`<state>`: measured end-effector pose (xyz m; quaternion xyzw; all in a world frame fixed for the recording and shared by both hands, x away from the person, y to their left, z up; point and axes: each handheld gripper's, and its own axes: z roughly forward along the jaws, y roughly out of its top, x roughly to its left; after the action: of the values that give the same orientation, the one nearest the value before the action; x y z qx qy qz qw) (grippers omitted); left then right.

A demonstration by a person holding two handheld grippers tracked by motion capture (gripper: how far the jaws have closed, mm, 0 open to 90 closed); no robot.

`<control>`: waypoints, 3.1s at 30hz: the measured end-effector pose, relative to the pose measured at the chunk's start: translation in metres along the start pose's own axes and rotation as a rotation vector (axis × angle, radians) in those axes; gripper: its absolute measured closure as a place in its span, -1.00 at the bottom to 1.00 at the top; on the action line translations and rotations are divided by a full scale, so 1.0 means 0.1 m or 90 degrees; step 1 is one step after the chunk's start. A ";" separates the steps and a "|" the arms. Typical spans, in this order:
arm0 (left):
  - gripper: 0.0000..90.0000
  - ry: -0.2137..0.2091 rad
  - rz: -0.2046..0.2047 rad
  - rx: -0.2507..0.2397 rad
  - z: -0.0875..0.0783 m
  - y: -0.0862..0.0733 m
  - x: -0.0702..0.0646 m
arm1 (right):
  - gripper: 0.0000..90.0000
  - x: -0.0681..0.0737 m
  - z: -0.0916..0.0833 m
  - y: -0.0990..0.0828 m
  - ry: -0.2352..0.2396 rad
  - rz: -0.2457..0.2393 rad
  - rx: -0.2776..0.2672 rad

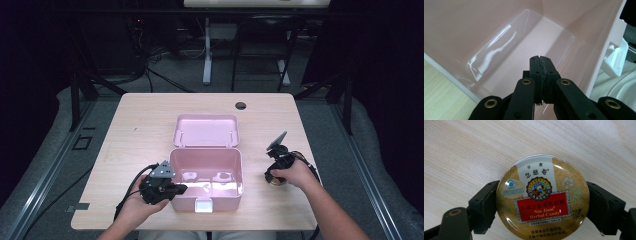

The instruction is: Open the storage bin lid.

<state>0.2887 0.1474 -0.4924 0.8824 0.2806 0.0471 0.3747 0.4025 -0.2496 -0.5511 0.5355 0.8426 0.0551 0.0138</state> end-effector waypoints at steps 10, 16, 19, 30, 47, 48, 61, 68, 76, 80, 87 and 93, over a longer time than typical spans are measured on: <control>0.97 0.001 0.000 0.001 0.00 0.00 0.00 | -0.58 0.06 0.02 0.04 -0.026 -0.021 0.016; 0.97 0.000 0.000 0.000 0.00 0.00 0.00 | -0.58 0.06 0.03 0.05 -0.024 -0.020 0.012; 0.97 0.000 0.000 0.001 0.00 0.00 0.00 | -0.58 0.06 0.03 0.05 -0.025 -0.019 0.013; 0.97 -0.002 0.000 -0.001 0.00 0.00 0.00 | -0.56 0.06 0.03 0.05 -0.024 -0.028 0.015; 0.97 -0.001 -0.001 -0.001 0.00 0.00 0.00 | -0.57 0.04 0.02 0.03 -0.021 -0.004 0.019; 0.97 -0.001 -0.001 -0.001 0.00 0.00 0.00 | -0.57 0.03 0.01 0.03 -0.021 -0.011 0.020; 0.97 -0.001 0.000 0.000 0.00 0.00 0.00 | -0.57 0.03 0.02 0.01 -0.021 -0.002 0.016; 0.97 -0.001 -0.001 0.000 0.00 0.00 0.00 | -0.56 0.04 0.01 0.02 -0.027 -0.019 0.022; 0.97 -0.002 -0.001 0.000 0.00 0.00 0.00 | -0.56 0.07 -0.08 0.03 -0.023 -0.029 0.010; 0.97 -0.003 0.000 0.001 0.00 0.00 0.01 | -0.56 0.10 -0.13 0.03 -0.020 -0.028 0.012; 0.97 -0.005 -0.003 0.000 -0.01 0.00 0.01 | -0.56 0.14 -0.22 0.04 -0.022 -0.059 0.004; 0.97 -0.011 -0.004 -0.001 -0.01 0.00 0.02 | -0.56 0.19 -0.33 0.05 -0.020 -0.078 -0.004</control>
<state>0.2899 0.1489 -0.4922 0.8815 0.2802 0.0384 0.3782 0.3962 -0.2326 -0.5174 0.4839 0.8732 0.0481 0.0323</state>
